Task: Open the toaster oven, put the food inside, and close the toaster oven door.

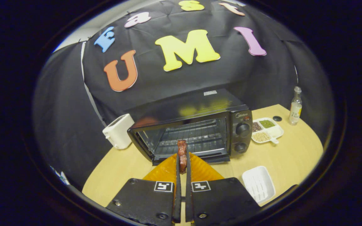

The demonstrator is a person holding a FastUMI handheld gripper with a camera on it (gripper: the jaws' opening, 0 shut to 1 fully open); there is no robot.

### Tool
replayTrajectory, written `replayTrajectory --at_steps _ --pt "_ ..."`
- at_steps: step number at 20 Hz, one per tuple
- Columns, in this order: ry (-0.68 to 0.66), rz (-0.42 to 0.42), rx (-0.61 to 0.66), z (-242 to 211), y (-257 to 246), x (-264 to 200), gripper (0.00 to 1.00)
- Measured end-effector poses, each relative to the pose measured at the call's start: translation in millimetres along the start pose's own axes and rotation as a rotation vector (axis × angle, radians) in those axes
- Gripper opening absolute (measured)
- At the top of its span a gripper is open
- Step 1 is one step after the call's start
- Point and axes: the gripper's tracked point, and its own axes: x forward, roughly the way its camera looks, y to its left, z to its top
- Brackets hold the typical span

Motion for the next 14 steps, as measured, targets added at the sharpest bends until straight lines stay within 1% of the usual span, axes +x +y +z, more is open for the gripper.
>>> replayTrajectory --at_steps 3,6,8,11,14 --pt "-0.054 -0.017 0.102 -4.0 -12.8 30.7 0.09" --pt "-0.093 0.025 0.185 -3.5 -15.4 58.8 0.09" --pt "-0.132 0.061 0.213 1.8 -13.3 74.7 0.08" --pt "-0.151 0.132 0.294 11.0 -3.4 96.3 0.08" --pt "-0.141 0.116 0.343 12.6 -13.5 118.4 0.09"
